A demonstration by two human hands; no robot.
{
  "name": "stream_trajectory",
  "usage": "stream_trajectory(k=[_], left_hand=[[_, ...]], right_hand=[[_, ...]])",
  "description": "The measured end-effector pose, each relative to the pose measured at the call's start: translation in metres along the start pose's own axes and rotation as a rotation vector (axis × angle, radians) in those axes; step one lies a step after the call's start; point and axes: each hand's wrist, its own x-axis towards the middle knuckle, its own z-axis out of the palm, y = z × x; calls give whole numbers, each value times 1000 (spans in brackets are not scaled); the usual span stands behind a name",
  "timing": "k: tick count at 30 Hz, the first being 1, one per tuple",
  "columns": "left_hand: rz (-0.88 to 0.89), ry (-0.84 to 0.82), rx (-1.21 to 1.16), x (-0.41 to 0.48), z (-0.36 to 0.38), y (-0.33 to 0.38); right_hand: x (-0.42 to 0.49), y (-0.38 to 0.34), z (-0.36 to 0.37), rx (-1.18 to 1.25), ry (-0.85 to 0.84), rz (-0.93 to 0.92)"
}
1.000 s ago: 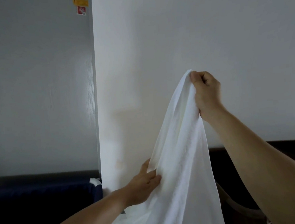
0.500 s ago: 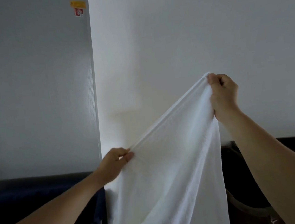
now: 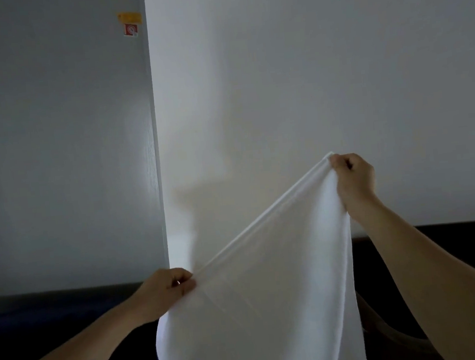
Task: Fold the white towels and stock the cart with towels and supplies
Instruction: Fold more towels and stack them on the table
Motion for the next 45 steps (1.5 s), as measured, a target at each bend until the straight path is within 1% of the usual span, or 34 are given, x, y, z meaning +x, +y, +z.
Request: stream_trajectory(k=[6,9,12,16,18,21,25,29,31,34,37,40,42,45], left_hand=[[-28,79,-204,7,-2,6],[-64,91,-279,7,-6,7],[-49,29,-242,6,-6,11],[47,-77,13,0,0,17],[79,-144,73,-6,6,21],[98,-203,20,-15,9,24],[11,-232,-147,-25,3,27],[-33,-151,-372,-28,-10,25],[-26,-116,-391,-26,-18,23],[-7,-59,-379,-24,-26,30],[46,-34,-221,-17,-37,37],[-24,40,-121,-8,-42,44],[-49,110,-99,-2,-42,53],[-43,189,-146,4,-43,74]], right_hand=[[9,-6,-2,40,46,-11],[12,-3,-4,39,53,-8],[13,-1,-6,23,49,-8],[12,-1,-6,10,43,-12],[12,-2,-6,25,54,-8],[13,-5,-7,51,57,-13],[10,-6,-8,47,50,-17],[8,-3,-12,41,49,23],[10,-3,-16,19,39,37],[10,-4,-22,19,32,63],[12,-2,-28,-24,32,71],[11,3,-31,-120,32,62],[12,5,-32,-191,52,52],[7,6,-34,-290,60,49]])
